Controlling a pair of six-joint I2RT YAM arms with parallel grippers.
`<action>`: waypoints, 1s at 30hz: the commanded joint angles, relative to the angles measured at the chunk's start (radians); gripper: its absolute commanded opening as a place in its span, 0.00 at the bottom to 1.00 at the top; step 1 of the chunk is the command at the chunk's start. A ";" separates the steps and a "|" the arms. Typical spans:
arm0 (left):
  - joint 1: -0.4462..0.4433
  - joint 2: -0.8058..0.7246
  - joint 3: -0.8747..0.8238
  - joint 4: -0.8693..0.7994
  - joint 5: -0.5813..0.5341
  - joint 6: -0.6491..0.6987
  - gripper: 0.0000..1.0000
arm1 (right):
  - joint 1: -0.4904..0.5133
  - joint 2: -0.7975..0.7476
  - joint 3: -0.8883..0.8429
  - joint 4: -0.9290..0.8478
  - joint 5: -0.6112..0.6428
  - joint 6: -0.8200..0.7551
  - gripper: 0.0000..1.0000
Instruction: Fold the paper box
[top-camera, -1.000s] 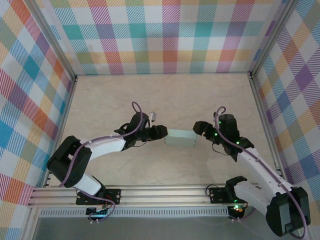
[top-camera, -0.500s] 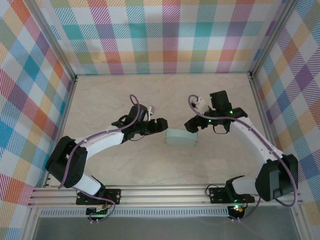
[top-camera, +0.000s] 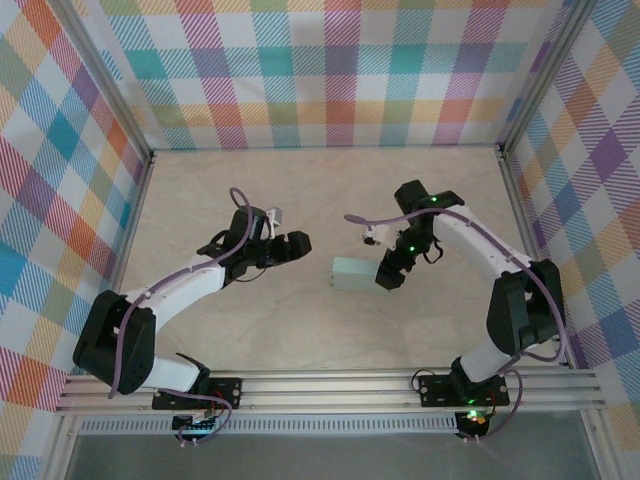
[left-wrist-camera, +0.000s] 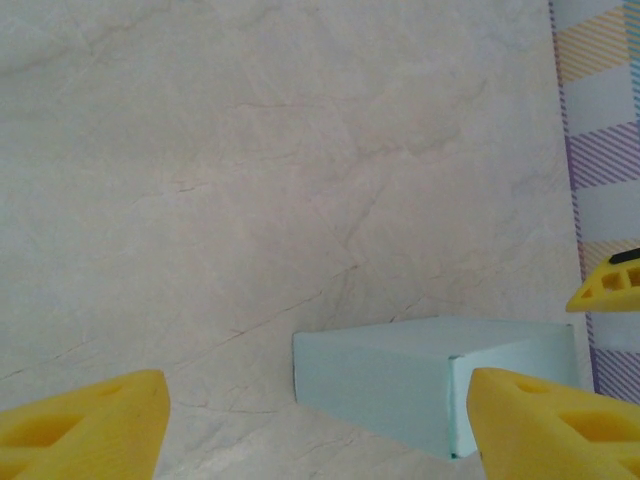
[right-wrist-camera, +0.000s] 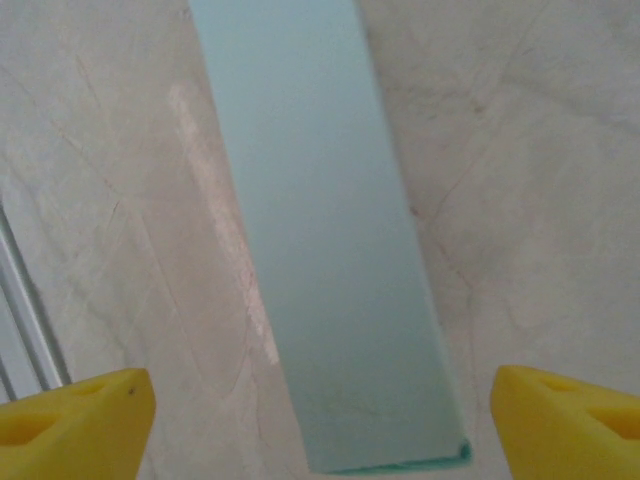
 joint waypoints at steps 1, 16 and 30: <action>0.019 0.004 -0.019 -0.018 0.015 0.035 0.78 | 0.021 0.011 0.001 -0.033 0.014 -0.041 0.81; 0.052 -0.025 -0.084 0.016 0.036 0.033 0.79 | 0.046 0.025 -0.053 0.068 0.205 -0.052 0.57; 0.069 -0.066 -0.096 -0.007 0.020 0.035 0.79 | 0.064 -0.062 -0.064 0.145 0.268 -0.025 0.43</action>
